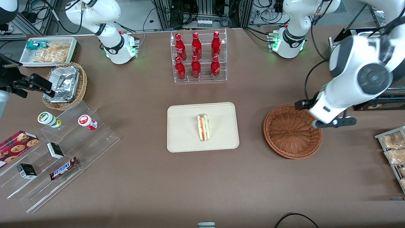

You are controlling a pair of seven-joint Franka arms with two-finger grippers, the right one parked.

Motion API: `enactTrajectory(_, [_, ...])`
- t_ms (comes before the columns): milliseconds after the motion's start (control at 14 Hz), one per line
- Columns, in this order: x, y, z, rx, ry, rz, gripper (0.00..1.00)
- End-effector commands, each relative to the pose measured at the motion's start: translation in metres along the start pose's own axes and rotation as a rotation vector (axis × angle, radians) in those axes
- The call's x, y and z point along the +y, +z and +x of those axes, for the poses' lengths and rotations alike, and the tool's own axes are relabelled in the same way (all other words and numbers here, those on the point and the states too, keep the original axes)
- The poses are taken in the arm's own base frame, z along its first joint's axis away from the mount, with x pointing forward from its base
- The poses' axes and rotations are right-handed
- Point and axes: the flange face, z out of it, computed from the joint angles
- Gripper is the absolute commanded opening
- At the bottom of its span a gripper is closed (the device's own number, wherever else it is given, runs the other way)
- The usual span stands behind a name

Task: Place sandwich from basket to tray

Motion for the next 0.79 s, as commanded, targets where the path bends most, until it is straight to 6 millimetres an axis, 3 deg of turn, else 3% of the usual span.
enactTrajectory(0, [-0.02, -0.027, -0.031, 0.017, 0.051, -0.006, 1.0])
enactTrajectory(357, [-0.056, -0.056, -0.049, 0.054, 0.107, -0.022, 1.0])
enactTrajectory(714, [-0.084, -0.076, -0.05, 0.104, 0.103, -0.088, 1.0])
